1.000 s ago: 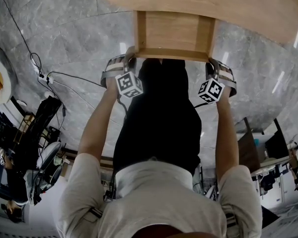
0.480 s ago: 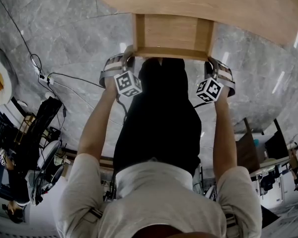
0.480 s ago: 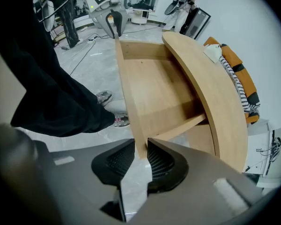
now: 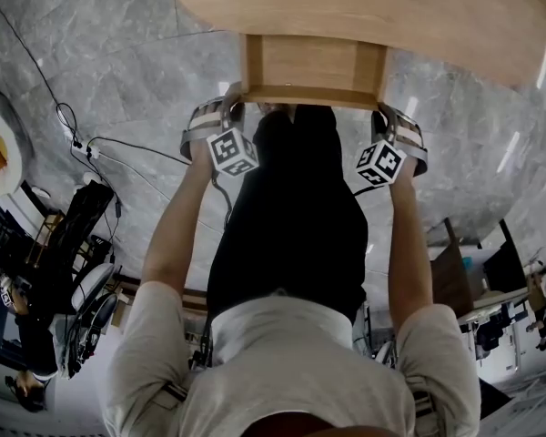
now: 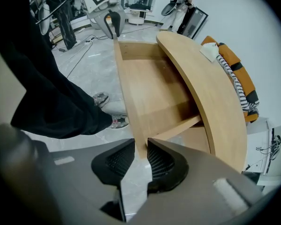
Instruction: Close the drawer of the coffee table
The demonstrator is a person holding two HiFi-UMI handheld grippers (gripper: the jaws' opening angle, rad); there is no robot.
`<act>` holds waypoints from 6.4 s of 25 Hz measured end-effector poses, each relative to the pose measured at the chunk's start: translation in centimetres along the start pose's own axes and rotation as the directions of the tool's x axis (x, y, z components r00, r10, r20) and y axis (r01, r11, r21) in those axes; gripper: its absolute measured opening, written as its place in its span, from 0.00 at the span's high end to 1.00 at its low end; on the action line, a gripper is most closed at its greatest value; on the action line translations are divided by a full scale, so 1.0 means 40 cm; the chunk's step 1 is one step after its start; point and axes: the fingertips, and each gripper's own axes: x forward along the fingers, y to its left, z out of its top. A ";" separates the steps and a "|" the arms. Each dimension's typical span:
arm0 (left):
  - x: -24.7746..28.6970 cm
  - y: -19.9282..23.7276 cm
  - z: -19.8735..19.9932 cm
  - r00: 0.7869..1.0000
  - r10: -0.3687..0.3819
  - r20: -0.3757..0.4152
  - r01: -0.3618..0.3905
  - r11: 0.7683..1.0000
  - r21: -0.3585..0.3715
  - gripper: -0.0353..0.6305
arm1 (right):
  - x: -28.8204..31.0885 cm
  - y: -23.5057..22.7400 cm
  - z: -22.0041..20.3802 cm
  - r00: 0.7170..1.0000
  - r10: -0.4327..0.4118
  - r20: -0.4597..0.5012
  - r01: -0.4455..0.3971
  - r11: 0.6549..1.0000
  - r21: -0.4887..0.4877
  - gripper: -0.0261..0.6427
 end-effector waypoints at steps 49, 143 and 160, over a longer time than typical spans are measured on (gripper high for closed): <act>0.032 0.130 0.054 0.999 0.021 -0.031 -0.024 0.997 -0.071 0.79 | 0.039 -0.160 0.033 1.000 -0.006 0.013 0.006 1.000 -0.027 0.83; 0.098 0.306 0.101 0.964 0.238 -0.116 -0.264 0.886 -0.382 0.69 | 0.117 -0.324 0.027 0.984 -0.173 -0.032 0.144 0.689 0.710 0.77; 0.089 0.367 0.094 0.952 0.278 -0.131 -0.284 0.630 -0.723 0.60 | 0.135 -0.364 0.040 0.978 -0.189 0.090 -0.058 0.170 0.984 0.88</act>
